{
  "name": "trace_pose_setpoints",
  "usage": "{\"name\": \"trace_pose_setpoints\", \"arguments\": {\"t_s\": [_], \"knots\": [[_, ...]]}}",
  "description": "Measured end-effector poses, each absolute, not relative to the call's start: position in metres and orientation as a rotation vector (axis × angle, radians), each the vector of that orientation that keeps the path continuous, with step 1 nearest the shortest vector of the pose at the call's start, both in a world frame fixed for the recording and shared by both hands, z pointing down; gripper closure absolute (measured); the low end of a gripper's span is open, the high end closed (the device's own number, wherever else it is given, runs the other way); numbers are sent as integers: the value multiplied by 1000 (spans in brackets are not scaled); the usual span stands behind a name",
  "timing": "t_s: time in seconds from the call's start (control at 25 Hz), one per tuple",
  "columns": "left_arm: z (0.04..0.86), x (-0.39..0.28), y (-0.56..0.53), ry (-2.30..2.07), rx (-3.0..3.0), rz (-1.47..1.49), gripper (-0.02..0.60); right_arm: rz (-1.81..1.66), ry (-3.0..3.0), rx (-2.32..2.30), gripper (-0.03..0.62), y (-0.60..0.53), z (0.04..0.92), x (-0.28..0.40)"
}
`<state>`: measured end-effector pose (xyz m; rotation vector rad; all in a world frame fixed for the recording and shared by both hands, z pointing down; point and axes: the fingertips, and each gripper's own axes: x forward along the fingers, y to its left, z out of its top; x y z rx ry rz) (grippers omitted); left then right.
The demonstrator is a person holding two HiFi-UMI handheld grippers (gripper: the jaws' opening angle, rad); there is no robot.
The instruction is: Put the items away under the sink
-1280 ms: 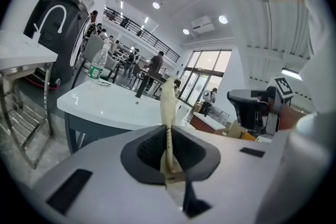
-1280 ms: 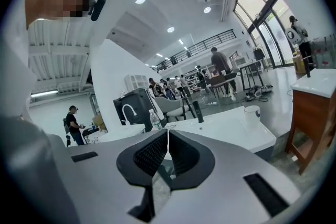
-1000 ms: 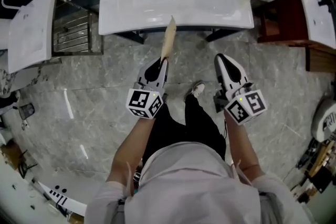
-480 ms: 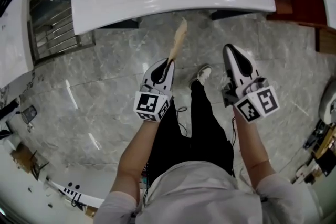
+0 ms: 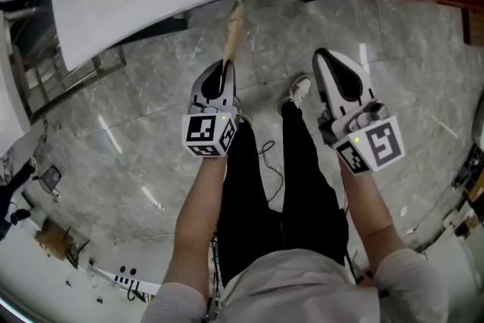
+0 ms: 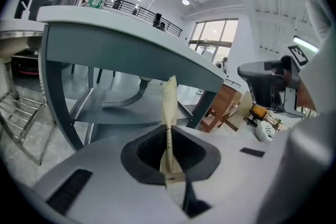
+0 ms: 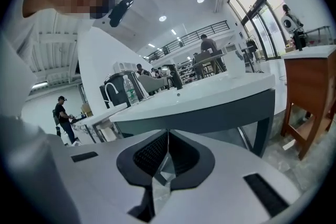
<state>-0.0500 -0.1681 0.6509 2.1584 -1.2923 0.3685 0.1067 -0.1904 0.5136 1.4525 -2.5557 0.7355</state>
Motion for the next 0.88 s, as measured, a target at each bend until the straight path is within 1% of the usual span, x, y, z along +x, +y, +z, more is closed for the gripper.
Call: {"name": "trace_pose_setpoints", "arguments": {"t_s": [0.48, 0.88], "knots": [[727, -31, -204, -1326, 2193, 248, 557, 624, -2595, 1446, 560, -197, 589, 115], [762, -37, -260, -1400, 2223, 194, 558, 528, -2651, 1417, 560, -213, 634, 97]]}}
